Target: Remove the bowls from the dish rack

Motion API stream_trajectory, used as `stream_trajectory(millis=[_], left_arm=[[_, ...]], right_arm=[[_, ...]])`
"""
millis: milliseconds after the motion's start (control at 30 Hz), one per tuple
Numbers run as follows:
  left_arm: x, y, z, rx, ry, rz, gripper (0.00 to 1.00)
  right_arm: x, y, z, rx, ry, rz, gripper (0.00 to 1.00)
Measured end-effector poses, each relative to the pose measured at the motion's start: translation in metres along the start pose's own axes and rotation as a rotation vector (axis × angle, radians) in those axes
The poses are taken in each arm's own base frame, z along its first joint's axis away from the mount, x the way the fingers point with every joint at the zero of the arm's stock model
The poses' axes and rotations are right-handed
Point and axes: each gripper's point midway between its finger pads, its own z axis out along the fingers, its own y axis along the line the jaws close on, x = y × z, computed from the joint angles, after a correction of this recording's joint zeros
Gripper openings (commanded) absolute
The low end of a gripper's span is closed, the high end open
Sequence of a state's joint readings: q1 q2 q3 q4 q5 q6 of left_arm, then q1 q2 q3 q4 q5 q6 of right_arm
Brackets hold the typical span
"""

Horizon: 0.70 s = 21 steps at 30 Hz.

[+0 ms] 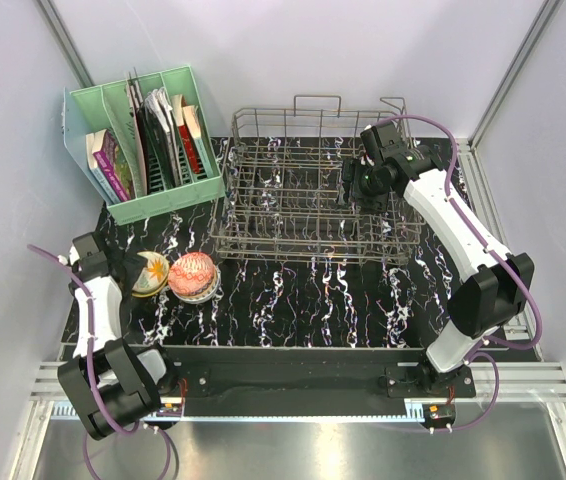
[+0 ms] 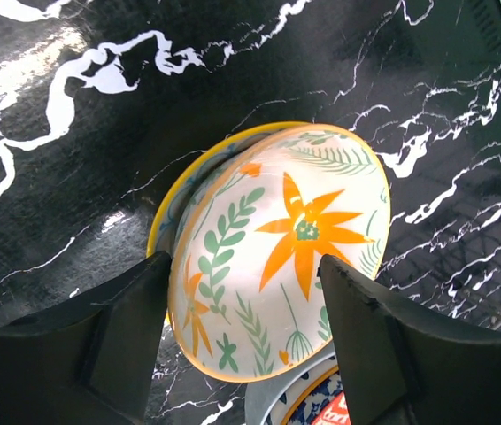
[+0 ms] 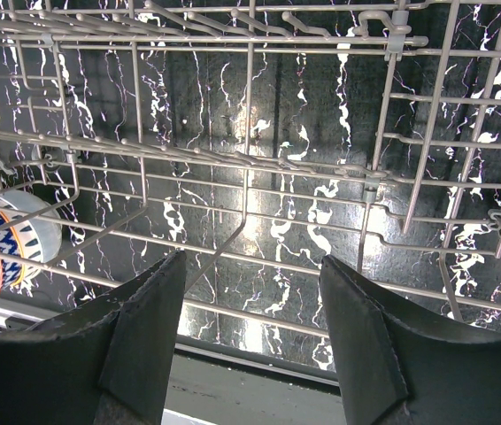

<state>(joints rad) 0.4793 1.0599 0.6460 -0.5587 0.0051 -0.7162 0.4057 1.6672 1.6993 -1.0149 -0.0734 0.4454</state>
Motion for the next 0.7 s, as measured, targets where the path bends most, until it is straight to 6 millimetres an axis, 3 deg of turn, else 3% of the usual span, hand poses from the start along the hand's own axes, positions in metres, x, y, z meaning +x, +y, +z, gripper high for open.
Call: stream_trajectory(millis=[167,400,700], left_arm=[[0.000,-0.003,-0.007,0.002,0.019,0.020,0.74],[-0.026,-0.018,-0.031,0.011,-0.039,0.039,0.75],[-0.055,-0.018,-0.056,-0.054,-0.142,0.043,0.74]], right_arm=[[0.000,0.000,0.000,0.000,0.001,0.000,0.70],[0.000,0.000,0.001,0.001,0.002,0.000,0.70],[0.001,-0.001,0.005,0.006,0.012,0.002,0.70]])
